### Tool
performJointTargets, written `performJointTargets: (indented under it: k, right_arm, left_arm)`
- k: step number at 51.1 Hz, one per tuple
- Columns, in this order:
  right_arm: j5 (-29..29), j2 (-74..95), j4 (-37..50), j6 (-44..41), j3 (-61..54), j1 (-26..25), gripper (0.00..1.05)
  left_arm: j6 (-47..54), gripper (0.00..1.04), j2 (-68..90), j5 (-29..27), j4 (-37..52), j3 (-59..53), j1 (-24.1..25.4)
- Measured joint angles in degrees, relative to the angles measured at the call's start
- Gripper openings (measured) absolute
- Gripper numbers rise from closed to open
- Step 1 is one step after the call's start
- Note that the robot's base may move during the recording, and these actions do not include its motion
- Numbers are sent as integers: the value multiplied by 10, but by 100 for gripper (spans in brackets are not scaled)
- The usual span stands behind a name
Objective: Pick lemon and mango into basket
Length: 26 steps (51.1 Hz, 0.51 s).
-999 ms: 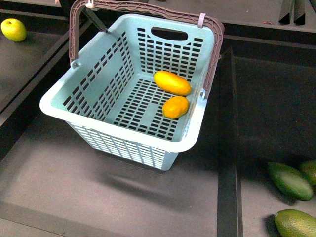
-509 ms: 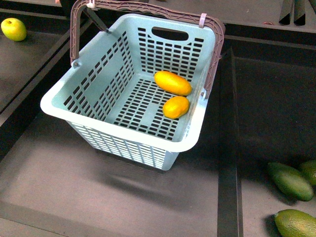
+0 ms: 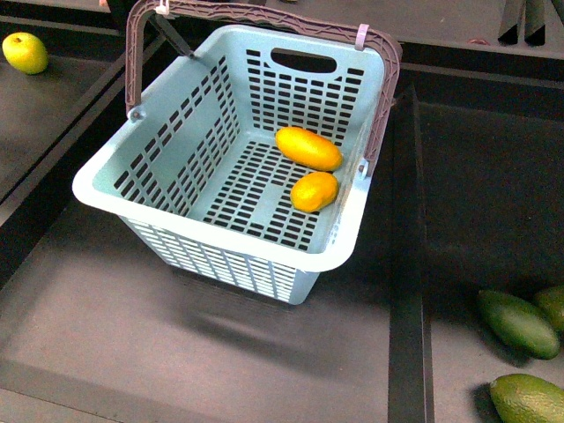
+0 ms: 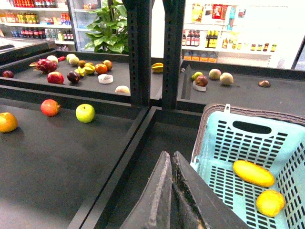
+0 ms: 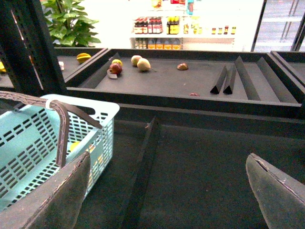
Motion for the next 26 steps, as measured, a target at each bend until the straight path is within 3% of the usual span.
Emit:
performJointTargets:
  k: [26]
  right_arm:
    - [0, 0, 0, 0, 0, 0, 96]
  left_arm:
    - [0, 3, -135, 0, -132, 0, 0]
